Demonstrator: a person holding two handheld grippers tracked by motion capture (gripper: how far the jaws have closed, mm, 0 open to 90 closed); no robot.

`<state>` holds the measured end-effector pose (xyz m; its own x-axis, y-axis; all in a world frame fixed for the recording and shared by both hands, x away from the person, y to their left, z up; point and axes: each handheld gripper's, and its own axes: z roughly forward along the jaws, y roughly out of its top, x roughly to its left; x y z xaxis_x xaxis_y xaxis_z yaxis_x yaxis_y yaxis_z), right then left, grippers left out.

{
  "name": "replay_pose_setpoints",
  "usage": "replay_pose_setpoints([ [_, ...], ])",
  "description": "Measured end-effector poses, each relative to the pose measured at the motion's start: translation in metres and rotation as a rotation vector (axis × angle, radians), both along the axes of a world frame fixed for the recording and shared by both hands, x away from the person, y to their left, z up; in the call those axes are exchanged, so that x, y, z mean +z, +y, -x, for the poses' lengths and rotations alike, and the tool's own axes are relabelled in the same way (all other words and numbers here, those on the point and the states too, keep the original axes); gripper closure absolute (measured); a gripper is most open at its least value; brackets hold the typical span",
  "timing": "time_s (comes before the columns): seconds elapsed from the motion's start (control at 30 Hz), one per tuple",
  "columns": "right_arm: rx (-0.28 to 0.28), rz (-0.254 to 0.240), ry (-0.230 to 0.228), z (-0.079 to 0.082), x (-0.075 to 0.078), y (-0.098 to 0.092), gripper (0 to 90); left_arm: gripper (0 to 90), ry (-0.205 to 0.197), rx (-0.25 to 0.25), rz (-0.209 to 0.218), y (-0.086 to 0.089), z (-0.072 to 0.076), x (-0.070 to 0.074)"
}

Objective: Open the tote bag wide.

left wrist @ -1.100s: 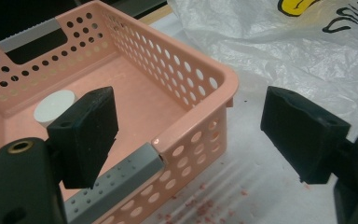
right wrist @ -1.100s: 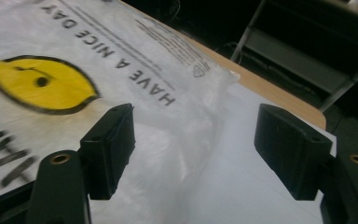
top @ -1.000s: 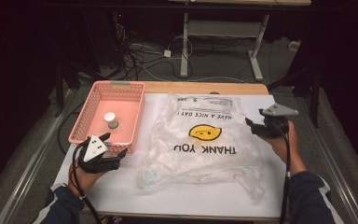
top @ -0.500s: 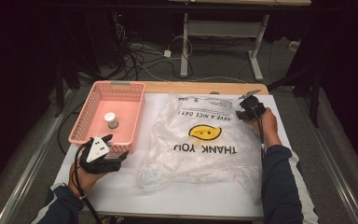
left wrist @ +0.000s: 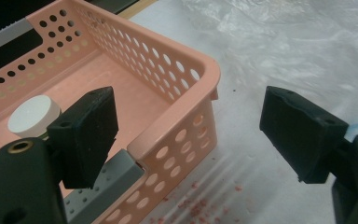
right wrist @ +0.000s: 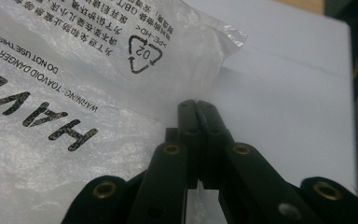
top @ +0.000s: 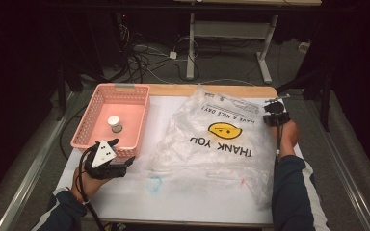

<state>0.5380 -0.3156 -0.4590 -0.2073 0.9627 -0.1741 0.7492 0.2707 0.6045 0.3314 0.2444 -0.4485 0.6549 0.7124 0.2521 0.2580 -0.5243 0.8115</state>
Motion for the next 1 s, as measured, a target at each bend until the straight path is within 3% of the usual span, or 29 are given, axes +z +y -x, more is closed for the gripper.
replay_pose_setpoints([
  [0.13, -0.033, -0.029, 0.042, 0.017, 0.004, -0.021, 90.0, 19.0, -0.018, 0.002, -0.003, -0.001, 0.0, 0.002],
  [0.17, -0.024, -0.008, 0.036, 0.023, 0.004, -0.023, 90.0, 19.0, -0.024, 0.002, -0.008, -0.001, 0.0, 0.002],
  [0.2, -0.022, 0.011, 0.058, 0.028, 0.005, -0.025, 89.7, 19.0, -0.03, 0.001, -0.021, -0.002, 0.0, 0.002],
  [0.27, -0.005, -0.021, 0.039, 0.04, 0.004, -0.031, 89.6, 19.0, -0.035, 0.006, -0.024, -0.002, 0.001, 0.002],
  [0.47, 0.06, -0.038, 0.022, 0.072, 0.002, -0.034, 89.3, 19.0, -0.032, 0.005, -0.024, -0.004, 0.003, 0.001],
  [0.53, 0.082, -0.027, 0.031, 0.079, 0.004, -0.031, 86.7, 19.0, -0.033, 0.002, -0.027, -0.004, 0.003, 0.001],
  [0.67, 0.11, -0.024, 0.003, 0.089, 0.007, -0.029, 74.5, 19.0, -0.031, 0.0, -0.029, -0.004, 0.004, 0.001],
  [0.8, 0.193, -0.058, -0.095, 0.104, 0.027, -0.019, 65.2, 19.0, -0.031, 0.002, -0.036, -0.005, 0.004, 0.001],
  [0.93, 0.374, -0.129, -0.183, 0.13, 0.055, 0.01, 60.0, 19.0, -0.034, -0.002, -0.038, -0.005, 0.005, 0.001],
  [1.0, 0.494, -0.122, -0.198, 0.144, 0.064, 0.031, 58.5, 19.0, -0.032, -0.004, -0.036, -0.005, 0.005, 0.002],
])
